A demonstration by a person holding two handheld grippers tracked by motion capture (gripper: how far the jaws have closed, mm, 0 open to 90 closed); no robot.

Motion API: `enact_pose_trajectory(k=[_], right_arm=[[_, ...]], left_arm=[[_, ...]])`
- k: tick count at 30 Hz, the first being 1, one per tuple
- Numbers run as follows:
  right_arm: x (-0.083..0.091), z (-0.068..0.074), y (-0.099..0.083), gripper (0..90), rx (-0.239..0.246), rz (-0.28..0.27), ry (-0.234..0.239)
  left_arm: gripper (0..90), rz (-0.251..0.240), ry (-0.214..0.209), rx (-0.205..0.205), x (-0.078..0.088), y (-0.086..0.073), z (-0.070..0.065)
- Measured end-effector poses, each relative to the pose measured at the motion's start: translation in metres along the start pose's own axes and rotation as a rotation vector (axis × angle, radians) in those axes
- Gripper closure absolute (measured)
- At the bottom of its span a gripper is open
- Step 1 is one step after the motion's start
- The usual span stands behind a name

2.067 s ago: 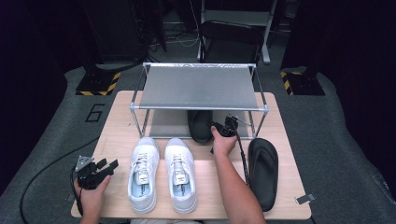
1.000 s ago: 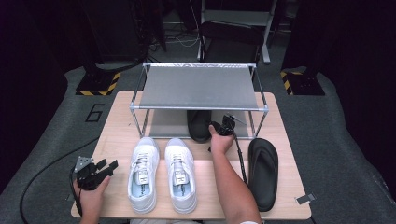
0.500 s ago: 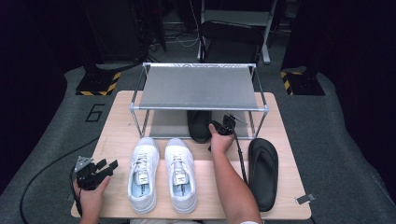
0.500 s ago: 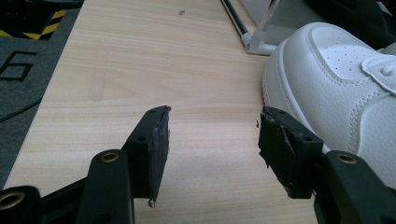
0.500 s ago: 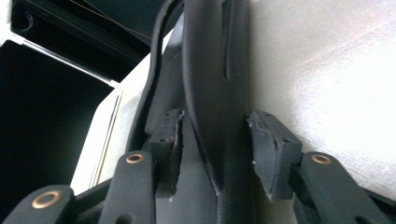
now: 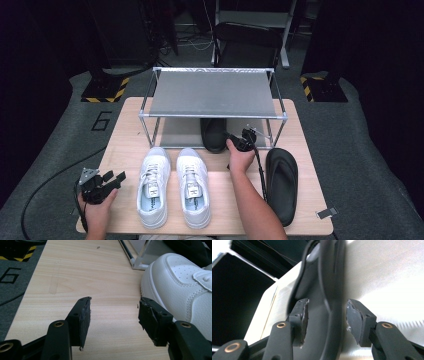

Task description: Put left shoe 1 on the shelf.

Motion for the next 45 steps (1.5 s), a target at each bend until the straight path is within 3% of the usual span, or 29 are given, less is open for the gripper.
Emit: enact_pose_trajectory(k=[2, 5, 7, 11, 12, 15, 18, 22, 27, 31, 34, 38, 40, 41, 43, 45], right_arm=[[0.011, 0.006, -0.003, 53.0, 0.005, 0.002, 0.011], [0.033, 0.014, -0.015, 55.4, 0.065, 0.02, -0.015], [0.051, 0.02, -0.025, 56.0, 0.107, 0.044, 0.001], [0.085, 0.026, -0.042, 56.6, 0.118, 0.056, 0.056], [0.09, 0.027, -0.045, 56.8, 0.122, 0.071, 0.06], [0.114, 0.027, -0.058, 58.6, 0.203, 0.082, 0.059], [0.137, 0.023, -0.07, 59.2, 0.238, 0.104, 0.055], [0.171, 0.01, -0.076, 60.3, 0.293, 0.074, 0.014], [0.206, -0.007, -0.073, 60.2, 0.263, 0.041, -0.019], [0.232, -0.019, -0.07, 59.7, 0.301, -0.027, -0.054], [0.243, -0.026, -0.066, 58.8, 0.312, -0.056, -0.076], [0.247, -0.037, -0.058, 55.9, 0.3, -0.068, -0.099], [0.246, -0.039, -0.058, 55.3, 0.294, -0.056, -0.097], [0.239, -0.042, -0.059, 54.8, 0.308, -0.015, -0.121], [0.235, -0.042, -0.06, 55.9, 0.323, 0.005, -0.143], [0.23, -0.044, -0.061, 65.2, 0.34, 0.035, -0.168]], left_arm=[[43.0, 0.005, -0.002, -0.009, 0.002, 0.0, -0.001], [42.9, 0.009, -0.003, -0.025, 0.002, 0.001, -0.002], [42.9, 0.003, -0.001, -0.025, 0.001, 0.001, -0.003], [42.9, 0.009, 0.002, -0.032, 0.002, 0.001, -0.004], [43.0, -0.009, 0.007, -0.029, 0.001, 0.001, -0.005], [43.0, 0.007, 0.004, -0.031, 0.002, 0.001, -0.005], [43.0, 0.012, 0.006, -0.033, 0.0, 0.001, -0.005], [42.9, 0.022, 0.005, -0.036, -0.001, 0.0, -0.005], [42.9, 0.021, 0.01, -0.04, -0.001, 0.0, -0.007], [42.9, 0.023, 0.016, -0.037, -0.001, 0.0, -0.008], [42.9, 0.023, 0.018, -0.034, -0.002, 0.0, -0.008], [42.9, 0.007, 0.021, -0.035, -0.003, 0.0, -0.009], [42.9, 0.01, 0.019, -0.036, -0.003, 0.0, -0.009], [42.9, 0.022, 0.017, -0.038, -0.003, 0.0, -0.008], [42.9, 0.026, 0.014, -0.038, -0.003, 0.0, -0.008], [42.9, 0.024, 0.014, -0.042, -0.002, 0.0, -0.008]])
Point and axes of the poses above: each handheld gripper's, and its own axes: x roughly backward along the jaws, y roughly out of its top, z roughly to its left, the point moved 3 cm from there along -x, roughly forward along the jaws, and after that the axes turned 8 degrees about y, right-handed, at the moved point
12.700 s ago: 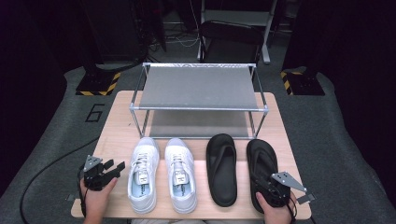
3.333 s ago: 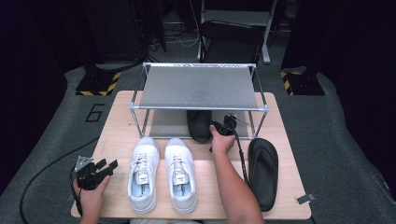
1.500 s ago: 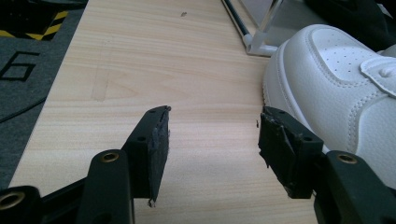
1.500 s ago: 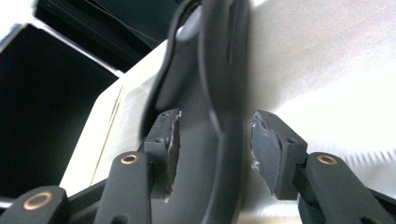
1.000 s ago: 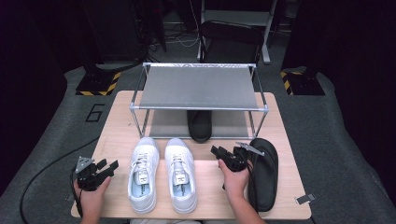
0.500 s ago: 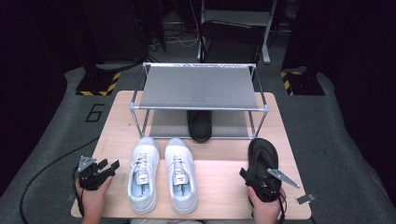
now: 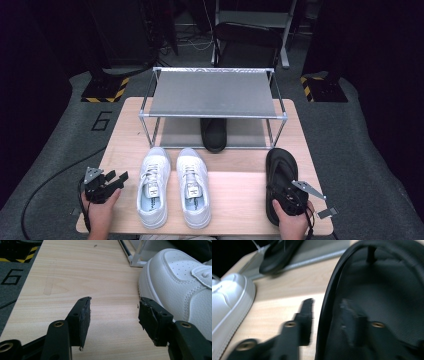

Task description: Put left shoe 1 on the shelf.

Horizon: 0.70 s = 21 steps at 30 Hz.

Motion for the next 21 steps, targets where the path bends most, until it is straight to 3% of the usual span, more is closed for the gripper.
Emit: enact_pose_trajectory(k=[2, 4, 5, 9, 13, 16, 21], right_arm=[[-0.002, 0.001, -0.002, 77.2, -0.003, 0.034, 0.005], [-0.001, 0.004, -0.003, 79.1, 0.001, 0.046, -0.005], [-0.001, 0.006, -0.003, 79.6, -0.005, 0.053, 0.0], [-0.003, 0.019, -0.011, 80.9, 0.008, 0.072, 0.052], [-0.013, 0.036, -0.016, 80.2, 0.026, 0.094, 0.112], [-0.022, 0.05, -0.021, 77.0, 0.067, 0.121, 0.162], [-0.018, 0.055, -0.017, 65.7, 0.086, 0.093, 0.165]], left_arm=[[42.9, -0.021, 0.006, 0.005, 0.0, 0.0, 0.0], [42.9, -0.004, 0.002, 0.002, 0.001, 0.0, 0.001], [42.9, -0.018, 0.006, 0.01, -0.001, 0.0, 0.001], [42.9, -0.008, 0.002, 0.001, -0.001, 0.0, 0.0], [42.9, 0.0, 0.0, -0.007, -0.001, 0.0, -0.002], [42.9, 0.003, 0.001, -0.006, -0.001, 0.0, -0.001], [42.9, -0.006, 0.005, -0.001, -0.001, -0.001, 0.0]])
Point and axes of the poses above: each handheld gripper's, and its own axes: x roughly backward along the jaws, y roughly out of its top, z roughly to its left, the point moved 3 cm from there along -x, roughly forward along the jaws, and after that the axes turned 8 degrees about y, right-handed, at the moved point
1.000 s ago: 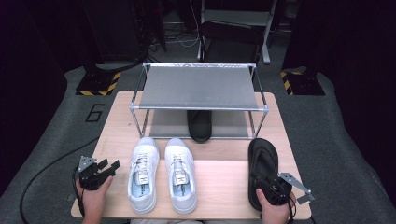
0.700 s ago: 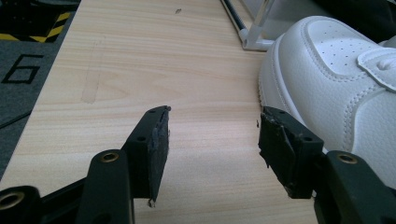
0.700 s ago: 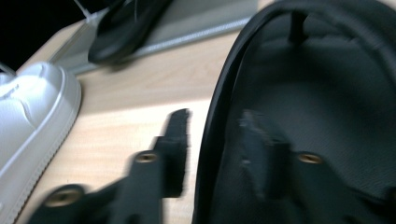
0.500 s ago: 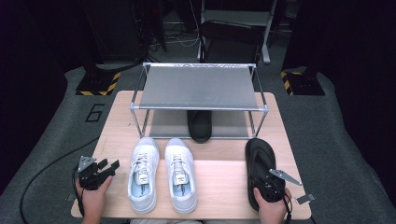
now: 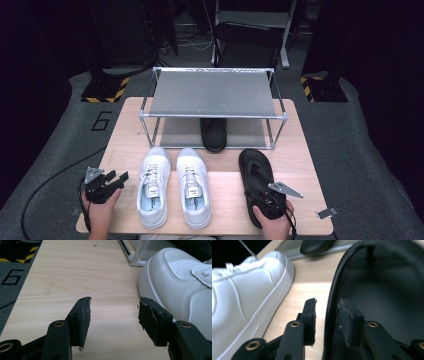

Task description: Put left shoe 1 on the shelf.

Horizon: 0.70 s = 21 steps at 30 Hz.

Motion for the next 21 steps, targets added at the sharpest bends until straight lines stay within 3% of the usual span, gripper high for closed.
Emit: enact_pose_trajectory(k=[6, 12, 14, 18, 21], right_arm=[[0.031, -0.011, 0.014, 59.3, -0.048, -0.087, -0.016], [0.051, -0.029, 0.021, 55.5, -0.069, -0.121, -0.082], [0.055, -0.034, 0.019, 54.2, -0.066, -0.116, -0.102], [0.053, -0.046, 0.008, 53.5, -0.118, -0.075, -0.114], [0.051, -0.051, 0.002, 54.2, -0.131, -0.047, -0.125]], left_arm=[[42.9, 0.008, -0.002, 0.003, 0.001, 0.0, 0.001], [42.9, 0.001, -0.003, 0.003, 0.001, 0.0, -0.001], [42.9, 0.006, -0.002, 0.003, 0.001, 0.0, 0.0], [42.9, 0.004, -0.003, -0.003, 0.0, 0.0, -0.001], [42.9, -0.002, -0.001, 0.004, 0.001, 0.0, -0.001]])
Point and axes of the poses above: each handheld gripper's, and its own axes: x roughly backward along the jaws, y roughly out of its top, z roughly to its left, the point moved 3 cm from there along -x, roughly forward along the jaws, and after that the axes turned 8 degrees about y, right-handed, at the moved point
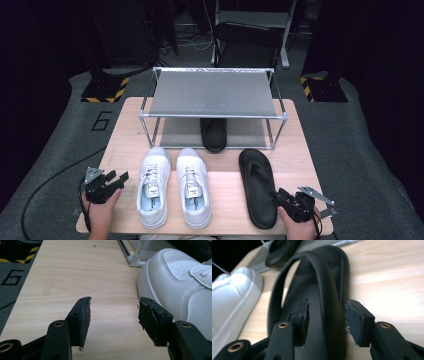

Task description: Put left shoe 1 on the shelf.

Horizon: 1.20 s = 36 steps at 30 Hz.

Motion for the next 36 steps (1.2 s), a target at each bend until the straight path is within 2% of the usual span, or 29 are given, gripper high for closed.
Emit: enact_pose_trajectory(k=[1, 5, 7, 10, 11, 14, 17, 19, 21, 24, 26, 30, 33, 36], right_arm=[[0.0, -0.002, -0.001, 54.4, 0.014, 0.006, -0.002], [0.0, -0.006, -0.006, 61.3, -0.029, 0.013, 0.009], [-0.002, -0.008, -0.007, 62.3, -0.036, 0.018, 0.027], [-0.002, -0.007, -0.008, 64.7, -0.007, 0.016, 0.019], [-0.002, -0.008, -0.009, 65.3, -0.014, 0.009, 0.021], [-0.001, -0.011, -0.012, 65.4, -0.034, -0.015, 0.04], [-0.001, -0.011, -0.013, 65.3, -0.017, -0.028, 0.045], [-0.002, -0.011, -0.015, 61.8, -0.012, -0.04, 0.037], [-0.003, -0.012, -0.017, 56.5, -0.016, -0.032, 0.007], [-0.003, -0.012, -0.018, 55.4, 0.004, -0.034, 0.0], [-0.004, -0.01, -0.019, 56.7, -0.011, -0.008, -0.002], [-0.006, -0.011, -0.021, 57.6, -0.025, 0.008, -0.003], [-0.007, -0.012, -0.021, 57.8, -0.054, 0.002, 0.007], [-0.008, -0.013, -0.021, 58.6, -0.059, -0.002, 0.01]], left_arm=[[42.9, 0.0, 0.0, 0.002, 0.0, 0.0, 0.0], [42.9, 0.008, 0.0, 0.003, 0.0, 0.0, 0.002], [42.9, 0.006, 0.0, 0.002, 0.0, 0.0, 0.001], [42.8, 0.009, -0.001, -0.003, 0.0, -0.001, 0.001], [42.9, 0.011, -0.002, -0.005, 0.0, -0.001, 0.001], [42.9, 0.009, -0.004, -0.007, -0.001, 0.0, 0.0], [42.8, 0.009, -0.003, -0.006, 0.0, 0.0, 0.0], [42.8, 0.009, -0.002, -0.006, 0.0, 0.0, 0.0], [42.9, 0.012, -0.003, -0.005, 0.0, -0.001, 0.0], [42.9, 0.01, -0.002, -0.007, -0.001, 0.0, 0.001], [42.9, 0.01, -0.004, -0.008, -0.001, 0.0, 0.001], [42.9, 0.006, -0.005, -0.01, -0.001, 0.0, 0.0], [42.9, 0.007, -0.005, -0.01, -0.001, 0.0, 0.0], [42.9, 0.004, -0.005, -0.009, 0.0, 0.001, 0.0]])
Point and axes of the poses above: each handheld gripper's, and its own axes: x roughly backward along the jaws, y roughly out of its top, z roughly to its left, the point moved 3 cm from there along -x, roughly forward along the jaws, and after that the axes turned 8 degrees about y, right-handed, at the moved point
